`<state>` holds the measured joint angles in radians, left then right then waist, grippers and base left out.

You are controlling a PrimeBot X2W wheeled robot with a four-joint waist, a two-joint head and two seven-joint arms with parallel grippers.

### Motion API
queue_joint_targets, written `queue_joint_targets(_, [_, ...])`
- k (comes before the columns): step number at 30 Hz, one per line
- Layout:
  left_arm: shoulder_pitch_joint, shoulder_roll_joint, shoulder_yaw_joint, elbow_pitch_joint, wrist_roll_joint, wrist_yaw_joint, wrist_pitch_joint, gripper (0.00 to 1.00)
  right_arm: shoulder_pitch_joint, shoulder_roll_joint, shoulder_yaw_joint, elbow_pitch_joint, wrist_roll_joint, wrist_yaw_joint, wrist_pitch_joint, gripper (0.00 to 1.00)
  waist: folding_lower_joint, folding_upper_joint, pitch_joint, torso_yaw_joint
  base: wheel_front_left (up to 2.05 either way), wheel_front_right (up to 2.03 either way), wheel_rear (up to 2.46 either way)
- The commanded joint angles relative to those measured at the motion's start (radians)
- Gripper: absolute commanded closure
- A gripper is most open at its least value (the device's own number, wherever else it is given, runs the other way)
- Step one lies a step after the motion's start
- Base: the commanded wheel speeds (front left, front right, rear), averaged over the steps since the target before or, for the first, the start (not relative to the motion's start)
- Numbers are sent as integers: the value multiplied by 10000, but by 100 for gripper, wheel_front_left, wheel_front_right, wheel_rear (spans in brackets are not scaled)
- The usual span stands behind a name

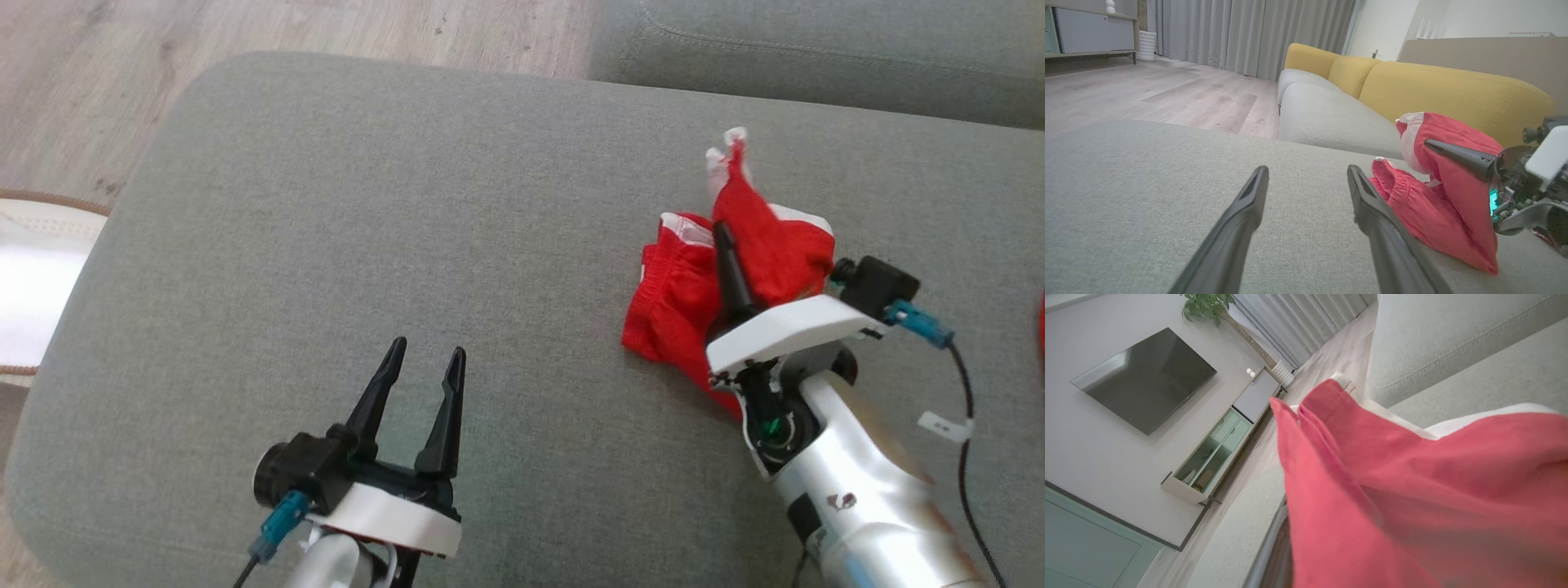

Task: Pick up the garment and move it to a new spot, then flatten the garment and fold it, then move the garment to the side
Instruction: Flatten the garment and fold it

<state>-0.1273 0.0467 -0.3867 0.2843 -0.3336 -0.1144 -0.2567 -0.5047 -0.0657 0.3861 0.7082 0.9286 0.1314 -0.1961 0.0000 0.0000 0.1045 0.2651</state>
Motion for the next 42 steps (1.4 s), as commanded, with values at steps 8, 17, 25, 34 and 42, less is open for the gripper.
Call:
queue_joint_targets(8, [-163, 35, 271, -338, -46, 62, -51, 0, -613, 154, 1341, 367, 357, -7, -126, 34, 0, 0, 100, 32, 0, 0, 0])
queue_joint_targets(17, [-257, 35, 292, -308, -75, 66, -51, 0, -787, 154, 3137, 744, 433, -7, -133, 0, 0, 0, 130, -29, 0, 0, 0])
queue_joint_targets(25, [-223, 35, 461, -267, 7, 80, -51, 0, -970, 154, 4764, 235, 521, -7, -295, 0, 0, 0, -18, -369, 0, 0, 0])
queue_joint_targets(34, [-194, 35, 973, -503, 174, 37, -51, 0, -1467, -74, 4204, -203, -520, -7, -643, 0, 0, 0, -448, -1185, 0, 0, 0])
queue_joint_targets(42, [-323, 35, 1490, -1287, 197, 8, -51, 0, -300, -1167, 1028, -1744, -3792, -7, -654, 0, 0, 0, -701, -1915, 0, 0, 0])
